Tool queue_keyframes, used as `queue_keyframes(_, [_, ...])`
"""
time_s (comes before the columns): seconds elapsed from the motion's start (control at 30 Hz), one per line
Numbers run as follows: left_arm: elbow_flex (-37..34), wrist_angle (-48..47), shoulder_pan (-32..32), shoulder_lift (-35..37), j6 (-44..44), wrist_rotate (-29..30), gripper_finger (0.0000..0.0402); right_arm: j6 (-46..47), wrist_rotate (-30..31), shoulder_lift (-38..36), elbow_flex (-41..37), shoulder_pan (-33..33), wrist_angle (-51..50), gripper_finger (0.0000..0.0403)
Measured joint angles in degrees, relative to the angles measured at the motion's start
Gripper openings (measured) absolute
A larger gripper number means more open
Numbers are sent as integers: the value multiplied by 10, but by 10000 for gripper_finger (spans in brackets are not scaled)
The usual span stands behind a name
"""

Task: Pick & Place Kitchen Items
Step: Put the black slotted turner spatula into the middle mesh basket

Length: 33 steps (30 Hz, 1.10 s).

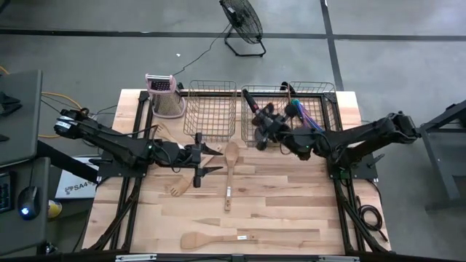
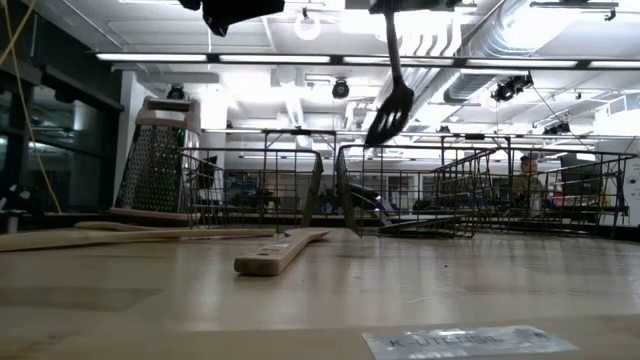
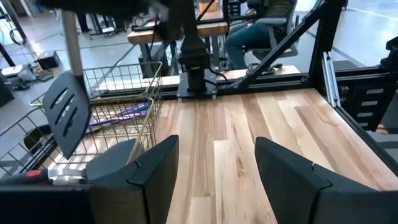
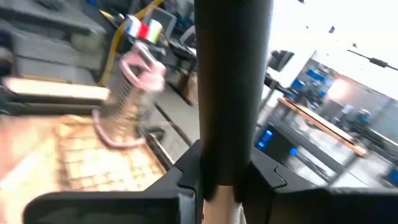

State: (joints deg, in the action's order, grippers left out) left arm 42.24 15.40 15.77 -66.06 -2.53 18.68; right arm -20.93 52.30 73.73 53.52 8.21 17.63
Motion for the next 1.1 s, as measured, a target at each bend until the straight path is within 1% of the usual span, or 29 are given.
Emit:
queue_keyframes(0.23, [0, -3, 0, 0, 2, 1, 211, 56, 4, 0, 0, -46, -27, 59])
queue_keyframes(0.4, [0, -6, 0, 0, 4, 1, 211, 161, 66, -1, 0, -70, -57, 59])
queue_keyframes(0.5, [0, -6, 0, 0, 7, 1, 211, 236, 71, -1, 0, -79, -104, 59])
queue_keyframes(0.6, [0, -7, 0, 0, 14, 1, 211, 275, 40, -1, 0, -84, -153, 59])
queue_keyframes(0.73, [0, -10, 0, 0, 14, 1, 211, 296, -15, -1, 0, -103, -163, 59])
queue_keyframes(0.8, [0, -10, 0, 0, 16, 1, 211, 313, -27, -1, 0, -113, -169, 59])
queue_keyframes(0.9, [0, -11, 0, 0, 16, 1, 211, 325, -28, -1, 0, -121, -171, 59])
queue_keyframes(1.0, [0, -11, 0, 0, 16, 1, 211, 279, -73, -1, 0, -125, -169, 59])
queue_keyframes(1.1, [0, -11, 0, 0, 16, 0, 211, 214, -116, -7, 0, -126, -190, 59])
